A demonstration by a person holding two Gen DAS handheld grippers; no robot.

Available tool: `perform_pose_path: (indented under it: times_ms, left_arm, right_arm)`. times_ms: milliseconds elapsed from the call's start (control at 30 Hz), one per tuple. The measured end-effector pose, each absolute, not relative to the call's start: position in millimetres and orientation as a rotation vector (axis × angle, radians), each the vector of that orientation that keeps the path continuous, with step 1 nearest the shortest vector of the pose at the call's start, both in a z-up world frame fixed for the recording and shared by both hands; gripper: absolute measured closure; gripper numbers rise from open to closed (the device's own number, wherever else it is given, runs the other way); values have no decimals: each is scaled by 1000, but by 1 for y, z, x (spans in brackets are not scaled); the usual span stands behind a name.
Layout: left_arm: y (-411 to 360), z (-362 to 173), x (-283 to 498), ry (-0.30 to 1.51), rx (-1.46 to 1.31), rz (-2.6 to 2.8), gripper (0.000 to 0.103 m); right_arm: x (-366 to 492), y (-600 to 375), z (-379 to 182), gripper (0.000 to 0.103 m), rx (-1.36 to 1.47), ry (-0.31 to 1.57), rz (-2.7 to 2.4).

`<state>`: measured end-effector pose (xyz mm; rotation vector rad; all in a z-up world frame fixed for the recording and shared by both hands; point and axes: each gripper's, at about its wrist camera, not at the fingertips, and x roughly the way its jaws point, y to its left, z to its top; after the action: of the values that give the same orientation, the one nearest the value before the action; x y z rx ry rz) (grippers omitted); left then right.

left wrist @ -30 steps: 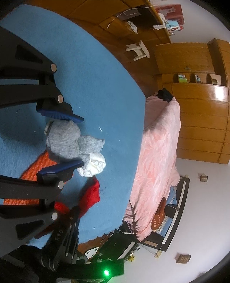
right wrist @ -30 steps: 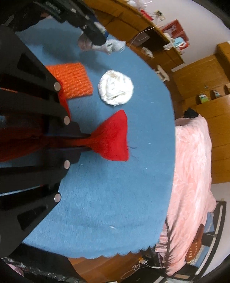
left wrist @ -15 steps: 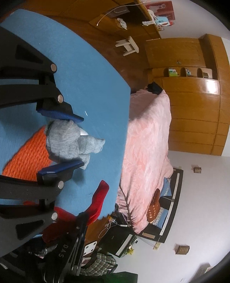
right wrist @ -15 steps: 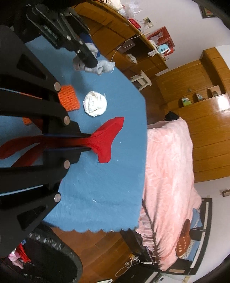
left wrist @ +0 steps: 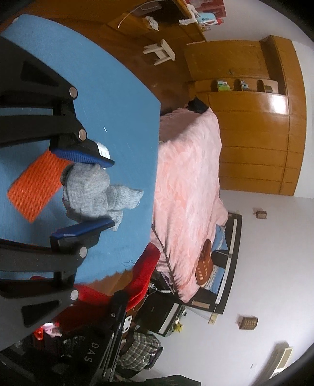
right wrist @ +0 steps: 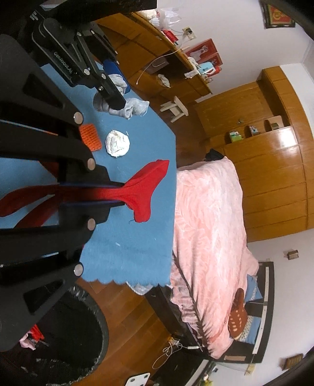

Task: Collect trash
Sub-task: 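Carry the sock and glove over the trash bin and open both tools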

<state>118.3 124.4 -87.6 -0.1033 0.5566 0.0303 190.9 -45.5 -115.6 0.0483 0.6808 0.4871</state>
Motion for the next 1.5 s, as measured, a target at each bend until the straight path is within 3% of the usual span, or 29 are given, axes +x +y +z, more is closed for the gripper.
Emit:
perform_pose_path:
  times_ms: [700,1500]
  left_arm:
    - [18,-60,113,501,-65,-154,60]
    - [-113,-72,120,522,-2,-386,60]
  right_arm:
    - [144,-163,-86,95,93,599,323]
    - [110,-290,-108,94,136,611,90]
